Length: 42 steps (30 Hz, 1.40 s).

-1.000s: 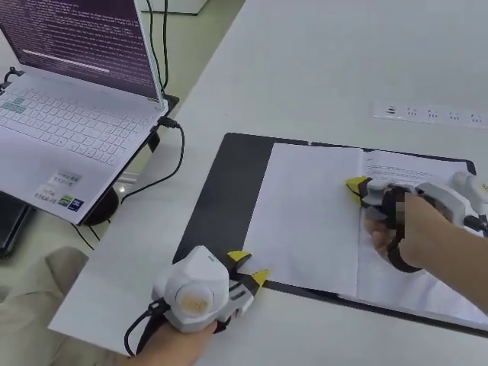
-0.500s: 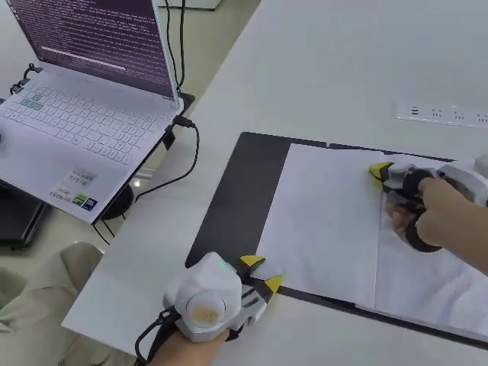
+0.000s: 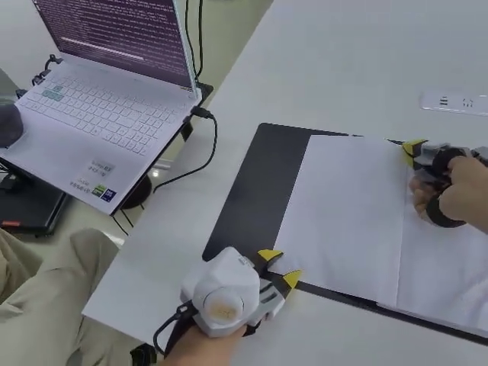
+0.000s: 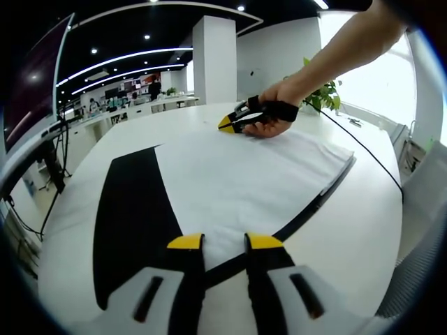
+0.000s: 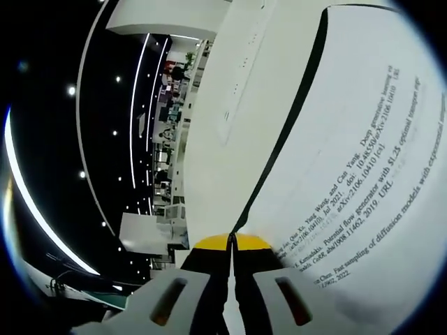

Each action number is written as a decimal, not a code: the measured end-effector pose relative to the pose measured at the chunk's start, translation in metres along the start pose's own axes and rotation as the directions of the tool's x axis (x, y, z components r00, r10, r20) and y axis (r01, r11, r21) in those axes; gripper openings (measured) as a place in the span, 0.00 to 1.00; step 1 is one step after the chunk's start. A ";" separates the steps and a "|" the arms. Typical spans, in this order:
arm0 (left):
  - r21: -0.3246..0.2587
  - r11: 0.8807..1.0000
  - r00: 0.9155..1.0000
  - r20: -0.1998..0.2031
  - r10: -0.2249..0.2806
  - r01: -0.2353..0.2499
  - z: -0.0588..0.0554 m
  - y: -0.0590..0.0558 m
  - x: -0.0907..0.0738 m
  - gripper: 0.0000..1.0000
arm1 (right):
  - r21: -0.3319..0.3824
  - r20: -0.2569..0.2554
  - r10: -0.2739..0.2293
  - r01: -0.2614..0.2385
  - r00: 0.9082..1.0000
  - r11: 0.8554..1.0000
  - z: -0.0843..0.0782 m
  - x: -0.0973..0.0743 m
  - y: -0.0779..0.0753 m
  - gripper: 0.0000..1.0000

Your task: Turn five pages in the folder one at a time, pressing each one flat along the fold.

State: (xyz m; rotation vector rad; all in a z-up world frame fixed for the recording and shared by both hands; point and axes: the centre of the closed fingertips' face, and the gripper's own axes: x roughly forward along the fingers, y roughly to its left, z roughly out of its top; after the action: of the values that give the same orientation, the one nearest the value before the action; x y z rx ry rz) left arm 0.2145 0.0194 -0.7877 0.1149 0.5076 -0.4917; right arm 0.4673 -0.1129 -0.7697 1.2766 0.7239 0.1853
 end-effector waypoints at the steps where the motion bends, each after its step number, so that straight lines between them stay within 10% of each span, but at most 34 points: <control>1: -0.001 1.000 1.000 0.000 0.000 0.000 0.000 0.000 0.000 0.21 | -0.004 0.001 0.002 -0.002 1.000 1.000 0.000 -0.001 0.001 0.00; 42: 0.004 1.000 1.000 -0.021 -0.001 0.001 -0.002 -0.002 0.000 0.21 | 0.015 -0.219 0.068 -0.066 0.973 0.998 -0.077 -0.091 -0.020 0.00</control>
State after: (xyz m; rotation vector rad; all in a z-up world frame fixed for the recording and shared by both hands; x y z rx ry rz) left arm 0.2121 0.0182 -0.7894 0.1239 0.5267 -0.4934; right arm 0.3466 -0.1035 -0.7610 1.3010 0.8712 0.3840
